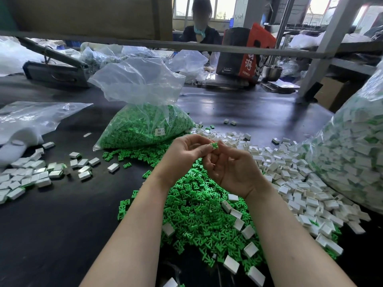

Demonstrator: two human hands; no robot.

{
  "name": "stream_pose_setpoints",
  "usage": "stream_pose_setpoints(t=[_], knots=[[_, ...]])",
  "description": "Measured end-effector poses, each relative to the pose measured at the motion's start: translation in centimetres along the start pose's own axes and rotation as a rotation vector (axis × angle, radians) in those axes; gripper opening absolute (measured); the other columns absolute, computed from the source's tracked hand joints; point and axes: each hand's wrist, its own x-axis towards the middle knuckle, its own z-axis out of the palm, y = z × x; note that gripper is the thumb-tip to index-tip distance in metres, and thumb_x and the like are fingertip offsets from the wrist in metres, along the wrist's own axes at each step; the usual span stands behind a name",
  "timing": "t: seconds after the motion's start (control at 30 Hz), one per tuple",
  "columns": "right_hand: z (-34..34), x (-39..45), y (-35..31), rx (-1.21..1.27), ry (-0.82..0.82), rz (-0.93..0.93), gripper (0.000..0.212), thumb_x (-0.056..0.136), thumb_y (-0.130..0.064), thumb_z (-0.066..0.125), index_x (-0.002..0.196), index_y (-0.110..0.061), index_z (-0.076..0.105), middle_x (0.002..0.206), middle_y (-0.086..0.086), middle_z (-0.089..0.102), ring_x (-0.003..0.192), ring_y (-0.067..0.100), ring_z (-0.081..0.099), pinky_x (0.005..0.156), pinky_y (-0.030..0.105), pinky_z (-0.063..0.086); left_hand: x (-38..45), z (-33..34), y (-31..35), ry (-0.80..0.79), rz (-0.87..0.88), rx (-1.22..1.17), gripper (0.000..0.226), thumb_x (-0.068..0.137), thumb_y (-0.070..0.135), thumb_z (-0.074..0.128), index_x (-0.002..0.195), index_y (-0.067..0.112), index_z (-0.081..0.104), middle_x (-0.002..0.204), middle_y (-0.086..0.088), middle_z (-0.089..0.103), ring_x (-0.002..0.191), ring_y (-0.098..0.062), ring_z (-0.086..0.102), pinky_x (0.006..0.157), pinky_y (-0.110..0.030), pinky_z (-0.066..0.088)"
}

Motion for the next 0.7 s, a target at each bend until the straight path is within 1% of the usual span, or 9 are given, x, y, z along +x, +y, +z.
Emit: stream_pose_setpoints(t=[0.03, 0.1, 0.17, 0.33, 0.43, 0.53, 0.57, 0.63, 0.7], knots=[[-0.02, -0.02, 0.0, 0.004, 0.0, -0.001, 0.026, 0.092, -0.03, 0.049, 0.096, -0.011, 0.066, 0.073, 0.005, 0.063, 0.063, 0.014, 0.061, 0.054, 0.019, 0.043, 0.02, 0.15, -0.06, -0.035, -0.014, 0.017, 0.013, 0.094, 0.006, 0.058, 0.101, -0.001, 0.067, 0.084, -0.02, 0.07, 0.082, -0.02, 0.065, 0.082, -0.017, 0.051], [-0.06, -0.08, 0.05, 0.022, 0.003, 0.007, 0.025, 0.091, -0.031, 0.051, 0.093, -0.012, 0.067, 0.074, 0.003, 0.064, 0.064, 0.014, 0.063, 0.056, 0.018, 0.044, 0.04, 0.42, -0.14, -0.094, -0.038, 0.027, 0.016, 0.098, 0.007, 0.053, 0.102, -0.001, 0.066, 0.071, -0.004, 0.067, 0.076, -0.015, 0.062, 0.077, -0.016, 0.051], [-0.1, -0.12, 0.1, 0.042, 0.008, 0.021, 0.023, 0.089, -0.032, 0.053, 0.094, -0.012, 0.064, 0.073, 0.001, 0.064, 0.063, 0.013, 0.063, 0.056, 0.018, 0.043, 0.14, 0.5, -0.26, -0.118, -0.044, 0.039, 0.015, 0.098, 0.007, 0.051, 0.1, 0.001, 0.065, 0.072, 0.006, 0.067, 0.07, -0.008, 0.061, 0.075, -0.017, 0.051], [0.05, 0.01, 0.25, 0.059, 0.013, 0.053, 0.023, 0.087, -0.033, 0.054, 0.087, -0.012, 0.063, 0.071, 0.002, 0.064, 0.061, 0.013, 0.062, 0.053, 0.018, 0.043, 0.19, 0.35, -0.23, -0.102, -0.049, 0.084, 0.012, 0.098, 0.009, 0.052, 0.098, 0.007, 0.064, 0.079, 0.003, 0.065, 0.066, -0.004, 0.058, 0.076, -0.023, 0.048], [-0.04, 0.02, 0.3, 0.052, -0.003, 0.045, 0.022, 0.085, -0.034, 0.059, 0.087, -0.012, 0.063, 0.07, 0.002, 0.063, 0.061, 0.013, 0.062, 0.051, 0.019, 0.043, 0.12, 0.51, -0.16, -0.107, -0.047, 0.093, 0.013, 0.098, 0.009, 0.052, 0.093, 0.013, 0.063, 0.079, 0.002, 0.062, 0.066, -0.003, 0.056, 0.077, -0.023, 0.046], [-0.12, 0.04, 0.39, 0.088, -0.024, 0.017, 0.022, 0.084, -0.031, 0.062, 0.092, -0.011, 0.064, 0.072, 0.004, 0.063, 0.062, 0.014, 0.063, 0.052, 0.02, 0.046, 0.06, 0.69, -0.13, -0.1, -0.037, 0.051, 0.015, 0.099, 0.008, 0.049, 0.092, 0.01, 0.063, 0.08, -0.01, 0.059, 0.063, -0.006, 0.056, 0.073, -0.023, 0.048], [-0.13, 0.05, 0.43, 0.093, -0.03, 0.007, 0.022, 0.085, -0.031, 0.061, 0.093, -0.011, 0.064, 0.072, 0.004, 0.064, 0.062, 0.014, 0.063, 0.052, 0.02, 0.046, 0.03, 0.74, -0.12, -0.1, -0.034, 0.034, 0.016, 0.099, 0.008, 0.049, 0.091, 0.01, 0.063, 0.078, -0.009, 0.059, 0.061, -0.006, 0.055, 0.072, -0.023, 0.048], [-0.15, 0.06, 0.5, 0.09, -0.037, -0.008, 0.022, 0.086, -0.03, 0.06, 0.094, -0.011, 0.066, 0.072, 0.004, 0.064, 0.063, 0.014, 0.063, 0.052, 0.02, 0.046, -0.01, 0.73, -0.14, -0.104, -0.032, 0.026, 0.017, 0.099, 0.008, 0.049, 0.091, 0.01, 0.063, 0.071, -0.002, 0.06, 0.06, -0.007, 0.055, 0.072, -0.025, 0.049], [-0.17, 0.09, 0.57, 0.086, -0.035, -0.005, 0.021, 0.086, -0.031, 0.059, 0.093, -0.011, 0.066, 0.072, 0.004, 0.064, 0.062, 0.014, 0.062, 0.05, 0.02, 0.045, -0.03, 0.62, -0.14, -0.111, -0.035, 0.026, 0.015, 0.099, 0.009, 0.05, 0.092, 0.009, 0.063, 0.07, -0.001, 0.061, 0.06, -0.008, 0.056, 0.074, -0.028, 0.049]])
